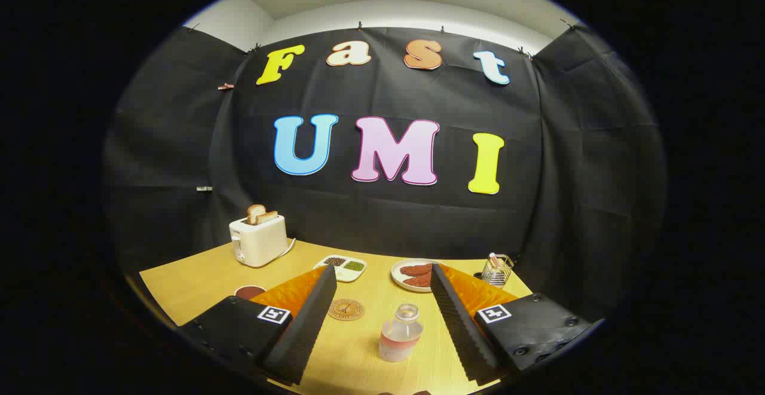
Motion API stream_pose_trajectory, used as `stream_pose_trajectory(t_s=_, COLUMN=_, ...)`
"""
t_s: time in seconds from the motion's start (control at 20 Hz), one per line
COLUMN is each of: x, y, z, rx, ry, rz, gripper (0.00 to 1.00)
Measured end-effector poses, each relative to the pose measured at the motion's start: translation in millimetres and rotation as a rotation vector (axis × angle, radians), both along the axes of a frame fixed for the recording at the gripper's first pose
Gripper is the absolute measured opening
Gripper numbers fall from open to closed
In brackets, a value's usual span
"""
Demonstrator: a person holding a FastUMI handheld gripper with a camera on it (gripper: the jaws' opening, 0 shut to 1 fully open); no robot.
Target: Take the bottle from table, then pour the juice into the cup, finally place the bottle on the coaster
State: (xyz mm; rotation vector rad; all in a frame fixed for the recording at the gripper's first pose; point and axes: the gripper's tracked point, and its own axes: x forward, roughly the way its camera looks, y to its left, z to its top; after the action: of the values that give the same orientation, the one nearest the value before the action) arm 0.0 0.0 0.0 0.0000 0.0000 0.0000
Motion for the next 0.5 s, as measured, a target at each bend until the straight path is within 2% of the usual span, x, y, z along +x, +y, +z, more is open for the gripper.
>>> stream_pose_trajectory(t_s=0.25, x=2.4, y=4.6, z=-5.9, rx=0.02, ry=0.018, rz=0.023, gripper=0.97)
stream_pose_trajectory(t_s=0.5, x=6.8, y=-2.0, z=-6.4, rx=0.017, ry=0.02, rz=0.01, gripper=0.97)
